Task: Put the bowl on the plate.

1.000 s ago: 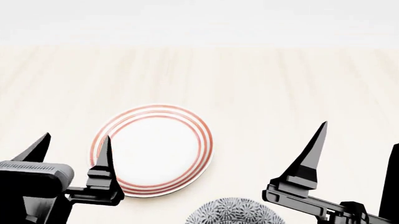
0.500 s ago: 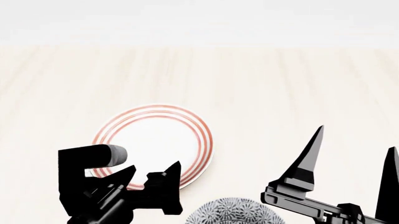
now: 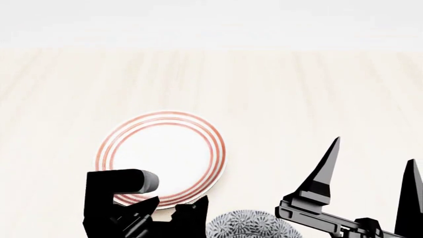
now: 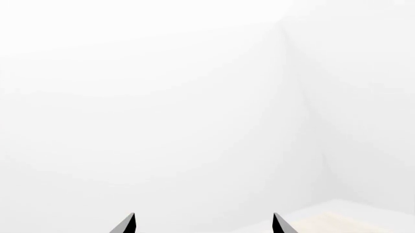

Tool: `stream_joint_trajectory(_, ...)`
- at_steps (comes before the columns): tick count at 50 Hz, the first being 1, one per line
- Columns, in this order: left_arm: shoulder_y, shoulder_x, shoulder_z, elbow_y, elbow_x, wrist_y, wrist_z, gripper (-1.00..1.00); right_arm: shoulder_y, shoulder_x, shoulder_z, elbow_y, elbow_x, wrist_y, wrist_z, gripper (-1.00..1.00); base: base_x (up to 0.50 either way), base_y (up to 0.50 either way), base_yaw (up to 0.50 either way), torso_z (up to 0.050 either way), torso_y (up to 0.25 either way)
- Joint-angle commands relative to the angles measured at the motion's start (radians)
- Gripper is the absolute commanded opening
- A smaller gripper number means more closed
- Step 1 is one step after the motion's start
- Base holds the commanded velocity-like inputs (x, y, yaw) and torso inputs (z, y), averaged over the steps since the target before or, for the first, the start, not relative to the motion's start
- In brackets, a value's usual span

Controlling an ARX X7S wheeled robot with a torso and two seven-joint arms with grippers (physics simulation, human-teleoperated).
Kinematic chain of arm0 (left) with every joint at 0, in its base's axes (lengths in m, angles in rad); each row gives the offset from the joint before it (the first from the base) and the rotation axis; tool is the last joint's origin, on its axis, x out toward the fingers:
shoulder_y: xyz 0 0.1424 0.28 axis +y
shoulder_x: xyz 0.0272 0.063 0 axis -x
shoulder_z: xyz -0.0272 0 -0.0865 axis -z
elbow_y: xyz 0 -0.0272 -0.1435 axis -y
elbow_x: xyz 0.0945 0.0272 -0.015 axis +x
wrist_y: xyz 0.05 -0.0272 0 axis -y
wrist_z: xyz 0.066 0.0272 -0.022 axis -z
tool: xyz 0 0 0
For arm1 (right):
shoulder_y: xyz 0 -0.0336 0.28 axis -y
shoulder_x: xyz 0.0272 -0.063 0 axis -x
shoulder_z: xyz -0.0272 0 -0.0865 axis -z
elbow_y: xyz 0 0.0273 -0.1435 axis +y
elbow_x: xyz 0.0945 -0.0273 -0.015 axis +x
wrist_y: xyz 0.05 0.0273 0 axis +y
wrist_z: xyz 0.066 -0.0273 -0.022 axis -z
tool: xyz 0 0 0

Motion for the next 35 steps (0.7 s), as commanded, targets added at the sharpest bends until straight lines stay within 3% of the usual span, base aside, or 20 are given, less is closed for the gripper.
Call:
stream_joint_trajectory(1,0.010,-0.007,0.045,-0.010,-0.005,-0.009,0.006,1.00,-0.001,-0.001,0.003,0.004,-0.004,-0.003,-0.004,1.00,0.00,0.00,0.00,0.000,0.000)
stream_joint_trajectory(23,-0.023,-0.026,0.093,-0.040,-0.119,-0.113,-0.004,1.00,-0.005,0.011,-0.012,0.006,0.003,-0.009,0.009,1.00,0.00,0.00,0.00,0.000,0.000)
stream_joint_trajectory(35,-0.027,-0.053,0.157,-0.058,-0.089,-0.101,0.032,1.00,-0.006,0.015,-0.020,0.017,0.003,-0.016,0.015,1.00,0.00,0.00,0.00,0.000,0.000)
